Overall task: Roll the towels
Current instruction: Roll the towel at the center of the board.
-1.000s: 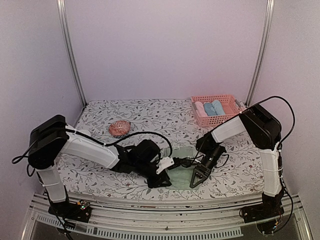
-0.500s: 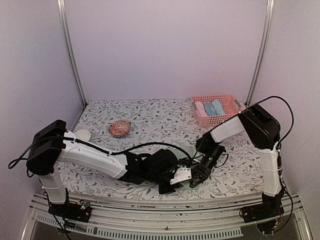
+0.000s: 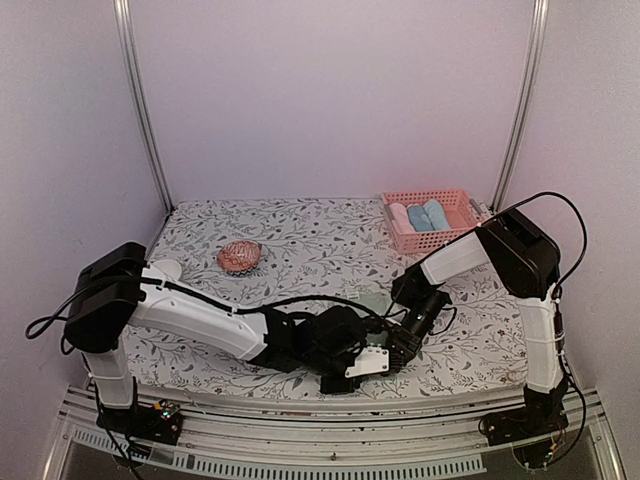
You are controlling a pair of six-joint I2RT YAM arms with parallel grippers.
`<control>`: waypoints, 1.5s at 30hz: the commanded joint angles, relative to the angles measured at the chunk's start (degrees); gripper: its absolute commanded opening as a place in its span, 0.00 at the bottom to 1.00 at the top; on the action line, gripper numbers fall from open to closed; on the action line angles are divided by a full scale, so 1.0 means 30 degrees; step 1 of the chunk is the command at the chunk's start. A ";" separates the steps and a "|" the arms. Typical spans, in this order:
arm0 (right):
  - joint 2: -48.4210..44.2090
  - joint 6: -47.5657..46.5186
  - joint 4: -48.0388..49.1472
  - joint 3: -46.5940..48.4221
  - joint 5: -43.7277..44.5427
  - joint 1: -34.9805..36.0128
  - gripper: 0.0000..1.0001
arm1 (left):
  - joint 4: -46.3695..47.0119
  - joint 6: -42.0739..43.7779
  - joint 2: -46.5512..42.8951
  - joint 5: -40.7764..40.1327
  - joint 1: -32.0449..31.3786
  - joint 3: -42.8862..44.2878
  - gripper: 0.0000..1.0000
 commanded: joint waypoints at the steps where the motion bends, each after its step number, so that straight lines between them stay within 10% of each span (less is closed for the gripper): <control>1: 0.1489 -0.0034 0.1158 -0.0569 0.4057 -0.0021 0.04 | -0.0963 0.0280 0.0834 0.0167 -0.0189 0.0733 0.17; 45: 0.1556 -0.0242 0.0899 -0.0582 0.3613 -0.0018 0.04 | -0.0655 0.0116 0.1254 -0.1690 0.0494 0.0038 0.28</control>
